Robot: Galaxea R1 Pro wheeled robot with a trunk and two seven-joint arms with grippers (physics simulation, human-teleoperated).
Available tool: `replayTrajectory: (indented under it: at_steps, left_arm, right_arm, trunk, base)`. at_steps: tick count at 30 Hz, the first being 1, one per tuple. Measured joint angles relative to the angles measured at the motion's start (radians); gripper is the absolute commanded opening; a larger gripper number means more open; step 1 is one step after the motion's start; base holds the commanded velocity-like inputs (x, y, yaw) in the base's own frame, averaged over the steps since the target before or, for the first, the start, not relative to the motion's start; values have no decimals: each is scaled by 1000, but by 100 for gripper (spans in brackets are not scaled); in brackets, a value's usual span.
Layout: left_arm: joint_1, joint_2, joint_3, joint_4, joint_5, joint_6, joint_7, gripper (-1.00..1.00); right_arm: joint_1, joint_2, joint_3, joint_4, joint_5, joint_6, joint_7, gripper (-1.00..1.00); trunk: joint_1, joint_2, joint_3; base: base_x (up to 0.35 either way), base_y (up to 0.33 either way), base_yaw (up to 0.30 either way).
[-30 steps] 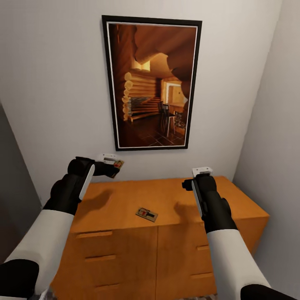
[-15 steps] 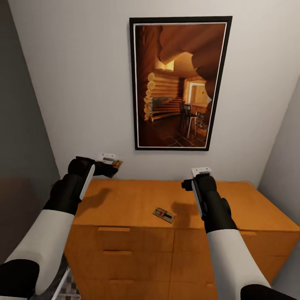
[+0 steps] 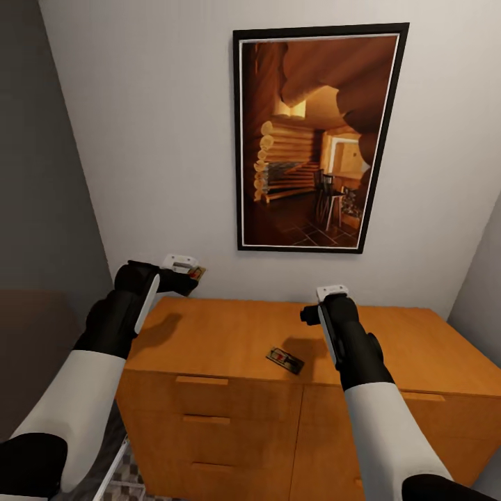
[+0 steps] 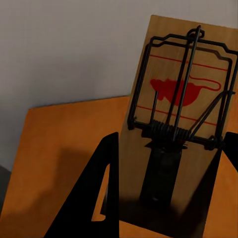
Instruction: Take the four mousetraps from the cabinet in the bathroom and place them on the bathroom floor. Make sure all four end up on the same floor surface, and ensure that at least two of them are either under or directly next to the same bathroom sink.
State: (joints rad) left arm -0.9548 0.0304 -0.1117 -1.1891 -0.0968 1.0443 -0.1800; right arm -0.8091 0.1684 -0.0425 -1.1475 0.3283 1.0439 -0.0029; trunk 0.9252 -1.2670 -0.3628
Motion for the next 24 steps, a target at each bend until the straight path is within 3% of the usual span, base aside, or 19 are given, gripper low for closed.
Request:
replayTrajectory:
  at_steps: [4,5,9,14,24]
  left_arm:
    - [0,-2,0,0,0,0,0,-100]
    - [0,-2,0,1,0,0,0,-100]
    - [0,-3,0,4,0,0,0,-100]
    - [0,-4,0,6,0,0,0,-100]
    - [0,-4,0,8,0,0,0,-100]
  right_arm:
    - [0,-6,2,4,-9,0,14,100]
    - [0,-7,4,5,-29,0,54,100]
    - [0,-9,24,-5,-49,0,130,100]
    - [0,-9,120,-50,-51,-1,167,100]
    - [0,-9,126,-41,-46,-1,163,100]
  trunk:
    - [0,0,0]
    - [0,0,0]
    - [0,0,0]
    - [0,0,1]
    - [0,0,4]
  base:
    - [0,0,2]
    - [0,0,0]
    - [0,0,0]
    - [0,0,91]
    - [0,0,212]
